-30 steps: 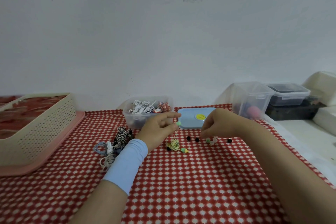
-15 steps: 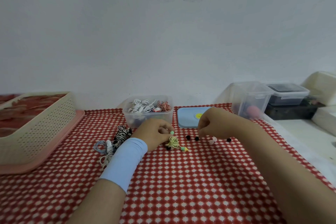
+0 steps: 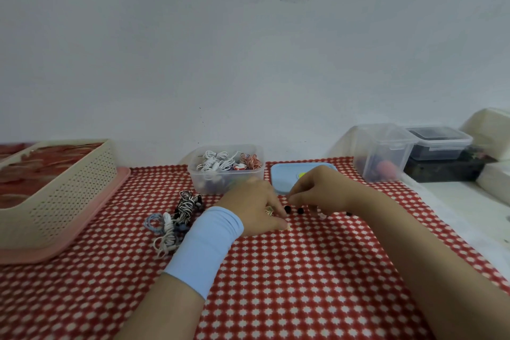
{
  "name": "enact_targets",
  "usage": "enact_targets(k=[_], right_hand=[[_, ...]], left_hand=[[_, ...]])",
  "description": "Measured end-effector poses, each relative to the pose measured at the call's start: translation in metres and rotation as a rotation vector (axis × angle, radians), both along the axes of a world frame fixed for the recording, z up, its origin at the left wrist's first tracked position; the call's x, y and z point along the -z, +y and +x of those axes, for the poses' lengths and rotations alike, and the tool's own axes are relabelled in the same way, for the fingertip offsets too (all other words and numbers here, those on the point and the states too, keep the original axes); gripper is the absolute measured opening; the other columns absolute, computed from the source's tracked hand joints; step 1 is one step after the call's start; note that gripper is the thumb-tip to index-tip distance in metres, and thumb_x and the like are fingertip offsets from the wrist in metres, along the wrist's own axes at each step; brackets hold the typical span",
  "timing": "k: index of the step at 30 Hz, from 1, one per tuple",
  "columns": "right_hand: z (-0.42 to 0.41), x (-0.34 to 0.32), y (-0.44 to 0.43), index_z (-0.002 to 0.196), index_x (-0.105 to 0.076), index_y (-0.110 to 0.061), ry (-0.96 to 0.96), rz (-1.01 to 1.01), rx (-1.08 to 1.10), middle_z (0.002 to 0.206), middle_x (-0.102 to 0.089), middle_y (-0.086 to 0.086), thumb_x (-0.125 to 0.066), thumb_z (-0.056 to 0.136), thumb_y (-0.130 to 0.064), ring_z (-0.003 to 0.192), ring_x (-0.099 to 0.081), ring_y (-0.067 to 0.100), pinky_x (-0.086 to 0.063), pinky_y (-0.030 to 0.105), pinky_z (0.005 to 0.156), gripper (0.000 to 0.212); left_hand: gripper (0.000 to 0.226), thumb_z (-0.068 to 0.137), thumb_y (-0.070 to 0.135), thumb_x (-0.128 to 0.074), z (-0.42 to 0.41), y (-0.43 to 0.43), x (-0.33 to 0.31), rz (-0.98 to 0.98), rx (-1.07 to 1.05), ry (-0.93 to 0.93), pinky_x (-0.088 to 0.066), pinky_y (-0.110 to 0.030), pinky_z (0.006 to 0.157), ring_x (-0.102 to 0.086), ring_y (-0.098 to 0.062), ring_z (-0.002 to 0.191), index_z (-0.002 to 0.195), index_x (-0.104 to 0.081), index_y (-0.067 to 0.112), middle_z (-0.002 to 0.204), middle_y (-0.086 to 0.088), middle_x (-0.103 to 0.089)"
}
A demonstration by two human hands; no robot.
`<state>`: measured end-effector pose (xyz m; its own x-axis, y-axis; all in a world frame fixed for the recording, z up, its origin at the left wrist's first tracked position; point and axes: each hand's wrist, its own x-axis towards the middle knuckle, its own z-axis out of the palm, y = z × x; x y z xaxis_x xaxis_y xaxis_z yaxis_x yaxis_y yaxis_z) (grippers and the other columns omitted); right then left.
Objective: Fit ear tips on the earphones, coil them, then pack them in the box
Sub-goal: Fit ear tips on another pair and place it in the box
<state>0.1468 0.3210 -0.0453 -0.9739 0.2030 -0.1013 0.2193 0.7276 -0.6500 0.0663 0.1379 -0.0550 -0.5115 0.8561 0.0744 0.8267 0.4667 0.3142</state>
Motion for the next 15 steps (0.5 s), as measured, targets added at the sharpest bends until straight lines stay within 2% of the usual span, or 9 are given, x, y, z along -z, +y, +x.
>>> enact_targets(k=[2,5,9,12,15], right_hand=[[0.001,0.0,0.001,0.092,-0.081,-0.029,-0.01,0.003,-0.009,0.08,-0.078,-0.01,-0.083,0.083,-0.023,0.076,-0.072,0.013,-0.062,0.03,0.075,0.01],[0.001,-0.001,0.002,0.084,-0.079,-0.031,0.05,0.004,0.019,0.072,-0.076,-0.01,-0.079,0.086,-0.018,0.062,-0.065,0.007,-0.059,0.025,0.067,0.013],[0.004,-0.003,0.001,0.088,-0.081,-0.021,0.141,-0.085,0.091,0.066,-0.074,0.003,-0.075,0.091,-0.023,0.051,-0.059,0.009,-0.052,0.021,0.051,0.007],[0.006,-0.005,-0.003,0.095,-0.079,-0.015,0.219,-0.255,0.113,0.062,-0.071,0.004,-0.074,0.092,-0.016,0.043,-0.053,0.007,-0.046,0.02,0.046,0.006],[0.005,-0.006,-0.008,0.095,-0.079,-0.012,0.256,-0.418,0.118,0.075,-0.075,0.009,-0.077,0.089,-0.012,0.047,-0.055,0.01,-0.044,0.021,0.044,0.007]], left_hand=[[0.019,0.079,0.045,-0.074,0.0,0.002,0.005,0.011,0.012,0.007,-0.04,-0.032,0.1,-0.045,-0.006,0.111,0.095,-0.078,0.037,0.112,0.018,-0.063],[0.014,0.079,0.04,-0.076,0.001,0.003,0.006,0.06,0.025,-0.029,-0.04,-0.027,0.095,-0.047,-0.004,0.106,0.09,-0.079,0.033,0.106,0.018,-0.064],[0.012,0.078,0.034,-0.079,-0.004,0.0,0.007,0.32,-0.132,-0.304,-0.049,-0.021,0.088,-0.062,0.002,0.092,0.089,-0.076,0.03,0.092,0.017,-0.071],[0.017,0.078,0.027,-0.081,-0.009,-0.005,0.011,0.487,-0.245,-0.521,-0.051,-0.017,0.083,-0.068,0.001,0.085,0.093,-0.073,0.028,0.088,0.01,-0.074],[0.021,0.076,0.023,-0.083,-0.011,-0.006,0.015,0.577,-0.254,-0.624,-0.052,-0.021,0.084,-0.071,-0.003,0.085,0.094,-0.073,0.025,0.089,0.006,-0.076]])
